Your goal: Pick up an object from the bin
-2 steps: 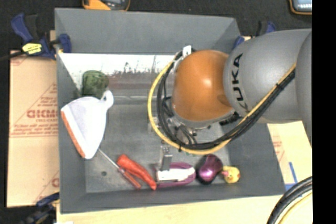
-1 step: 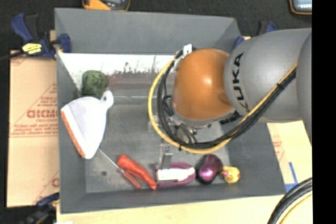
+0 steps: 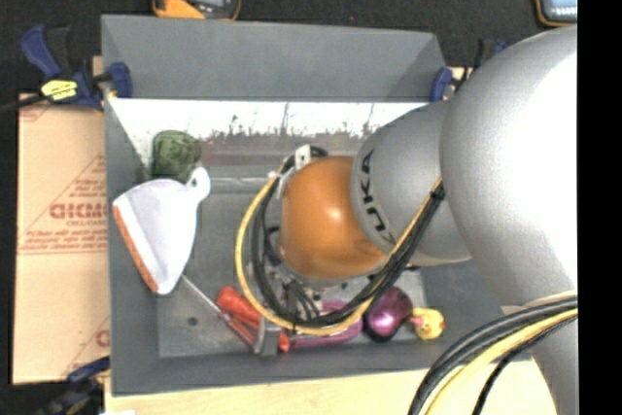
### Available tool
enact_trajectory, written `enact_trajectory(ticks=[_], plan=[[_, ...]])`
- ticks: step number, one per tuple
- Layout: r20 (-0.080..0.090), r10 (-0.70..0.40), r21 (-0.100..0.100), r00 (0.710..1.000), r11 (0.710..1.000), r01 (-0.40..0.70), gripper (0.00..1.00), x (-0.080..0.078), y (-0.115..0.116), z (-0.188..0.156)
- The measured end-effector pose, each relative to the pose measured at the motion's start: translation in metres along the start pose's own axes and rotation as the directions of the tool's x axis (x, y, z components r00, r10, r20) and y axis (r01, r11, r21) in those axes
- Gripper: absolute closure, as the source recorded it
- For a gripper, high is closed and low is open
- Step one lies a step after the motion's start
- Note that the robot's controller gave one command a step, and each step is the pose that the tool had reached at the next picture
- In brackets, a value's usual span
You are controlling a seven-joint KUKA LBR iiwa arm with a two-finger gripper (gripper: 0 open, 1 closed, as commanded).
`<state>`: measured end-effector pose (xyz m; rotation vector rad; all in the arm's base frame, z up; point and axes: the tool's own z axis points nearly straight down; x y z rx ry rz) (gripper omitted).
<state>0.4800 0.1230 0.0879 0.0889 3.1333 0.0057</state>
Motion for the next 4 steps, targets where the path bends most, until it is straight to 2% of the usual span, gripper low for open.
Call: enact_trajectory(ticks=[1,2,3,4], plan=[[0.004,0.172,0.0,0.985,0.985,-0.172,0.0,0.004,0.01,-0.003],[0.008,0.073,-0.002,0.997,0.997,-0.073,0.0,0.001,0.007,0.01],[0.007,0.195,-0.004,0.981,0.981,-0.195,0.0,-0.005,-0.006,0.017],[0.006,0.363,-0.005,0.932,0.932,-0.363,1.0,0.003,0.003,0.016]])
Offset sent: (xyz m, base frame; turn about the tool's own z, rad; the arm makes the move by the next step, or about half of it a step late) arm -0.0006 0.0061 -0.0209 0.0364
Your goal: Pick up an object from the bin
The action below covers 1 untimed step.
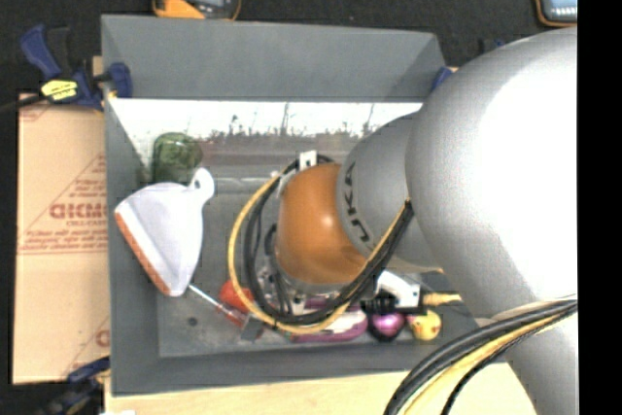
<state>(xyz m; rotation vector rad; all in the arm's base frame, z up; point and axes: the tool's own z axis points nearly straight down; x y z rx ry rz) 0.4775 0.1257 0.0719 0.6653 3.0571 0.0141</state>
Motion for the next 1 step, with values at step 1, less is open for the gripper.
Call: enact_trajectory(ticks=[1], plan=[[0.0,0.0,0.0,1.0,1.0,0.0,1.0,0.0,0.0,0.0]])
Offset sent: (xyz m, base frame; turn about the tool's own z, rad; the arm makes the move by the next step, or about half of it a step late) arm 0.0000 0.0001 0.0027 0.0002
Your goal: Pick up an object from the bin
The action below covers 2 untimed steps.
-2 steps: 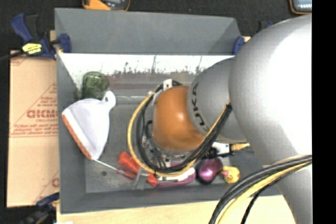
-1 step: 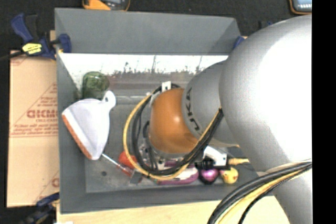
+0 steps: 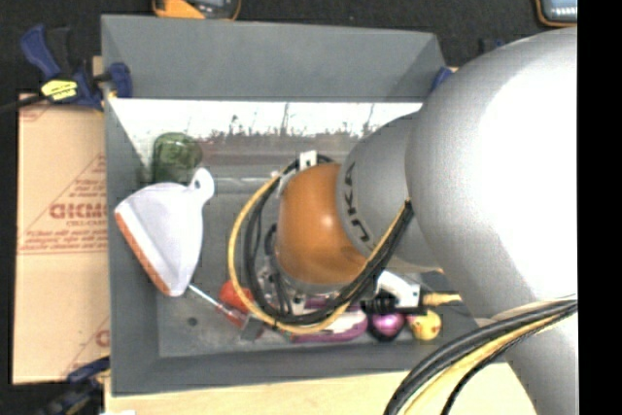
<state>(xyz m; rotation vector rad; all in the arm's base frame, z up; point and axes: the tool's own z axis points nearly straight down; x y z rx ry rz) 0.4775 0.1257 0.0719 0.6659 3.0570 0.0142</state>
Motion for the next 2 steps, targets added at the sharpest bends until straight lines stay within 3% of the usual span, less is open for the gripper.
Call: enact_trajectory(ticks=[2], plan=[[0.003,0.0,-0.002,1.0,1.0,0.0,1.0,-0.0007,0.0001,-0.0086]])
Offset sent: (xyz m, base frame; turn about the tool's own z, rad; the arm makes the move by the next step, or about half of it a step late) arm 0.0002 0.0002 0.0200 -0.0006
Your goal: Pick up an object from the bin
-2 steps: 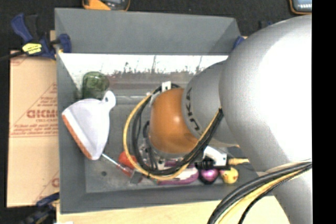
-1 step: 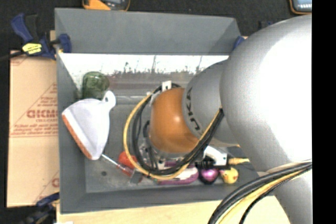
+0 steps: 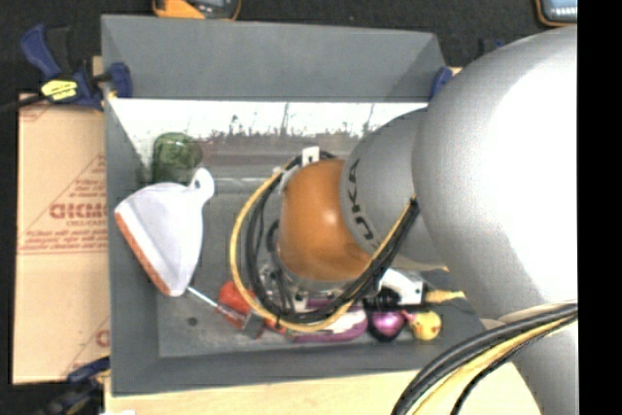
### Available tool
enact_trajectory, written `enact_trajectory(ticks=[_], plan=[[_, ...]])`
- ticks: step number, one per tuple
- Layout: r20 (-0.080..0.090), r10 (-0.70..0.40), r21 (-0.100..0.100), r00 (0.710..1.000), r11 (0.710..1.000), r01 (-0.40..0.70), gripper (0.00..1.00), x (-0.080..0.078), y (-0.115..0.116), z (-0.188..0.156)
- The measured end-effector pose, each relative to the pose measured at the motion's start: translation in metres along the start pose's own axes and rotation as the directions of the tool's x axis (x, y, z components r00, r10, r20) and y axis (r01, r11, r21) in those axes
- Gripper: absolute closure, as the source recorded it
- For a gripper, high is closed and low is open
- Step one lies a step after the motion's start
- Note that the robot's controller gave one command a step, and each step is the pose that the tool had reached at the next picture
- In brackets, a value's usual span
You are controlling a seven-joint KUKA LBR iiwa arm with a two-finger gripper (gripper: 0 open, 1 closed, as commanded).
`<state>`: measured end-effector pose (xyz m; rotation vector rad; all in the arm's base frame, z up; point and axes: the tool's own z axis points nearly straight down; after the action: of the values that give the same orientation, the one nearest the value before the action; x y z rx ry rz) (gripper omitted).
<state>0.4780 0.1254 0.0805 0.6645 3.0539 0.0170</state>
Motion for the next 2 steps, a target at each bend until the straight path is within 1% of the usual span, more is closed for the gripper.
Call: enact_trajectory(ticks=[1,2], plan=[[0.001,0.0,-0.001,1.0,1.0,0.0,1.0,-0.001,0.0,-0.007],[-0.002,-0.001,0.001,1.0,1.0,0.001,1.0,0.0,-0.001,-0.026]])
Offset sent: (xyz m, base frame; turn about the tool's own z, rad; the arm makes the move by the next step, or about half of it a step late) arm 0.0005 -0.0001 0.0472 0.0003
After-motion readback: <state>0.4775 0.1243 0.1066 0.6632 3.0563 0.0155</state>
